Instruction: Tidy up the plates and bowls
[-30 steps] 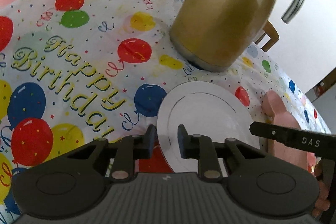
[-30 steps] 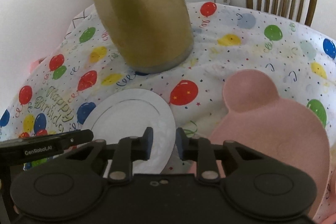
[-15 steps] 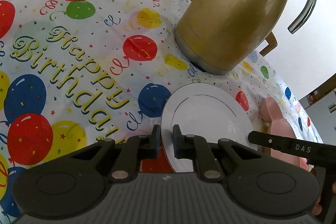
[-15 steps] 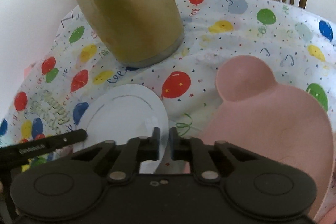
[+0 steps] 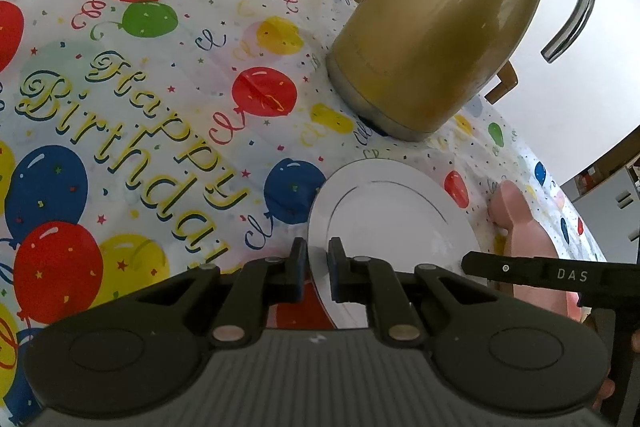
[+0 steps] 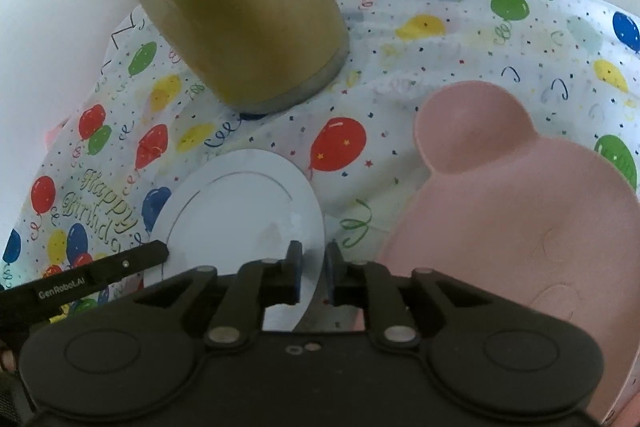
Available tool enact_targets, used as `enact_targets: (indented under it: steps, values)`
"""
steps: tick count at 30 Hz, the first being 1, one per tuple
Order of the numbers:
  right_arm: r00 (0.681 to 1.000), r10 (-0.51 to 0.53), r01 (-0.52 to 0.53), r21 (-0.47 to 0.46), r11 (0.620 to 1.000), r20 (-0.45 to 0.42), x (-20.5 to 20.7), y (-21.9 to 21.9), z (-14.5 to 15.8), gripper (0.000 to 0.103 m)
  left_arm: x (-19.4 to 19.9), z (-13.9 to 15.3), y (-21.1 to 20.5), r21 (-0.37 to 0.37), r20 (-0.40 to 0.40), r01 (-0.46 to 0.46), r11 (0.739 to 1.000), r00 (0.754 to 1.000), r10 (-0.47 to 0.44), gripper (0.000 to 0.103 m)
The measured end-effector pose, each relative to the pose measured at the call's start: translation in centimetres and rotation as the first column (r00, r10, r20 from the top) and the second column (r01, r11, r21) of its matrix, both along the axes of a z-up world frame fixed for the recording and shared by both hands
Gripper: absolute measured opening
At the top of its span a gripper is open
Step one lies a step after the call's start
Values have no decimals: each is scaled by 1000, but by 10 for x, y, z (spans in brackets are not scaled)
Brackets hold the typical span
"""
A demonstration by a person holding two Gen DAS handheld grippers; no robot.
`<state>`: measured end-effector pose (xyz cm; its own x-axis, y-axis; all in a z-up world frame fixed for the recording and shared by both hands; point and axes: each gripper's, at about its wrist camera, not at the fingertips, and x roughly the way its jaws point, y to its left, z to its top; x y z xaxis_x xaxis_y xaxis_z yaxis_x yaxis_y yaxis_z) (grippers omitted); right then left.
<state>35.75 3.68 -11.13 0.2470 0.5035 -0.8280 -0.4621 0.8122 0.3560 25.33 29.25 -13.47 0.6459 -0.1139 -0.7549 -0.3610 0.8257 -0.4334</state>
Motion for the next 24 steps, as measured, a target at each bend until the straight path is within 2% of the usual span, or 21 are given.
enact_targets:
  steps: [10, 24]
  values:
    - [1000, 20, -21, 43, 999, 16, -16, -19, 17, 8, -12, 13, -6, -12, 19, 23, 1000, 1000, -22, 11]
    - [995, -89, 86, 72, 994, 35, -71, -88, 48, 7, -41, 48, -63, 26, 25, 154, 988, 988, -155, 11]
